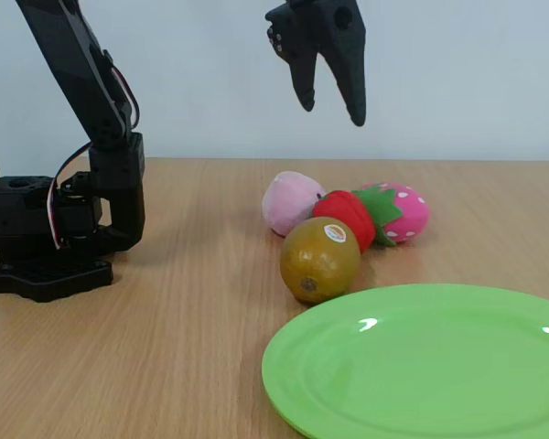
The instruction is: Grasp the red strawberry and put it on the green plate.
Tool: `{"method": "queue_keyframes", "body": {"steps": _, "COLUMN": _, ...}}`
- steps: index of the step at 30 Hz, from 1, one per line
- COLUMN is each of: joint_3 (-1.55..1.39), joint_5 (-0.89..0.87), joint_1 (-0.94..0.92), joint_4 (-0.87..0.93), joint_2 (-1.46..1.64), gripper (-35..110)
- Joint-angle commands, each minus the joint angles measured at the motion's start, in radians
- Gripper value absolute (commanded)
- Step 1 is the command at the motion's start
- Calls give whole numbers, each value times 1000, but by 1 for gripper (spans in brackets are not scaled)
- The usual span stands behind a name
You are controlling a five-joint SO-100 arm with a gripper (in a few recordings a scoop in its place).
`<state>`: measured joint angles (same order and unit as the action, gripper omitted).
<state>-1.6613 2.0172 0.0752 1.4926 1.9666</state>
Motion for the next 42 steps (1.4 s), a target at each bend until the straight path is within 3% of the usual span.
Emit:
{"method": "queue_keyframes", "body": {"steps": 1, "joint_3": 5, "joint_5": 80, "joint_1": 3, "joint_4": 9, "joint_2": -21, "gripper": 47}}
{"method": "queue_keyframes", "body": {"steps": 20, "joint_3": -28, "joint_5": 89, "joint_1": -133, "joint_4": -121, "joint_2": -273, "gripper": 40}}
{"method": "queue_keyframes", "body": {"steps": 42, "joint_3": -41, "joint_5": 87, "joint_1": -129, "joint_4": -179, "joint_2": -394, "gripper": 39}}
